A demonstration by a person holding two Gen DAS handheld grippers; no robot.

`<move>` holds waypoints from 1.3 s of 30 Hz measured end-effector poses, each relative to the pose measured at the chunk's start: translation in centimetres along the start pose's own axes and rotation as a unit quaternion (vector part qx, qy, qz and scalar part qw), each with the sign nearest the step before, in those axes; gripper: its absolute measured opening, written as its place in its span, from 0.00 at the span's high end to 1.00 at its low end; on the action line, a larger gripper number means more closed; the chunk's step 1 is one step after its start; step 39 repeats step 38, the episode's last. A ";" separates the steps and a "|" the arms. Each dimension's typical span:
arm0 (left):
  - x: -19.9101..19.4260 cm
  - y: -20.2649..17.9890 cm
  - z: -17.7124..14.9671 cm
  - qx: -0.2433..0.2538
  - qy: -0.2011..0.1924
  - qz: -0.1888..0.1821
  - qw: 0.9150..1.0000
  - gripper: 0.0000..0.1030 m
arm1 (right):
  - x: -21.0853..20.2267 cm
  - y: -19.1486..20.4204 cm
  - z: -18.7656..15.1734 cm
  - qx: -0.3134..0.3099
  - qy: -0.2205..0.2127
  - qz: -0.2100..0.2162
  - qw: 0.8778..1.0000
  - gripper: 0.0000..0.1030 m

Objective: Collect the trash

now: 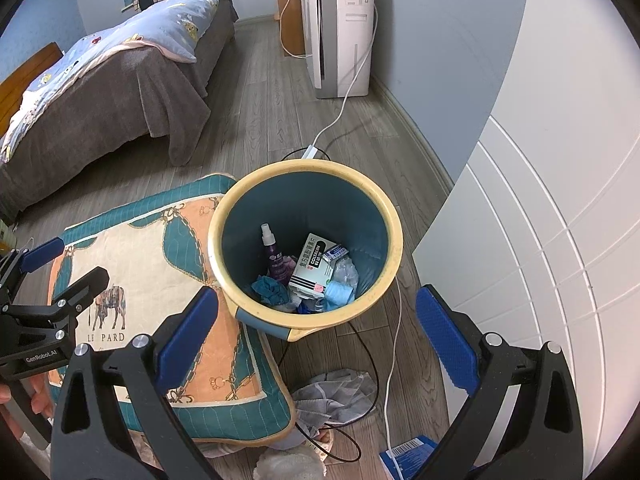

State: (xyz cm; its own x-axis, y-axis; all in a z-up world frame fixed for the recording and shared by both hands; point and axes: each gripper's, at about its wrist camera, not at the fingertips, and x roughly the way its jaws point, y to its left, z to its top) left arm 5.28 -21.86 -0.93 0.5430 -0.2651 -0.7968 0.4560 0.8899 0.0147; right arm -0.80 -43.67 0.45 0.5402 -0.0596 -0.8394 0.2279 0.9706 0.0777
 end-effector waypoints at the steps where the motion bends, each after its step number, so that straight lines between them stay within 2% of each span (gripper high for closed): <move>1: 0.0 0.0 0.0 0.000 0.000 0.000 1.000 0.05 | 0.0 0.0 0.0 0.000 0.000 0.000 1.000 0.05; 31: 0.1 0.2 0.0 0.014 0.003 -0.001 1.000 0.05 | 0.6 -0.1 -0.2 -0.003 0.009 0.004 1.000 0.05; 34: 0.1 0.4 0.1 0.011 0.010 -0.002 1.000 0.05 | 0.8 -0.5 -0.1 0.006 0.013 0.007 1.000 0.05; 39: -1.0 1.4 0.2 0.002 -0.002 0.003 1.000 0.05 | 1.4 -1.5 0.0 0.043 0.020 -0.005 0.999 0.05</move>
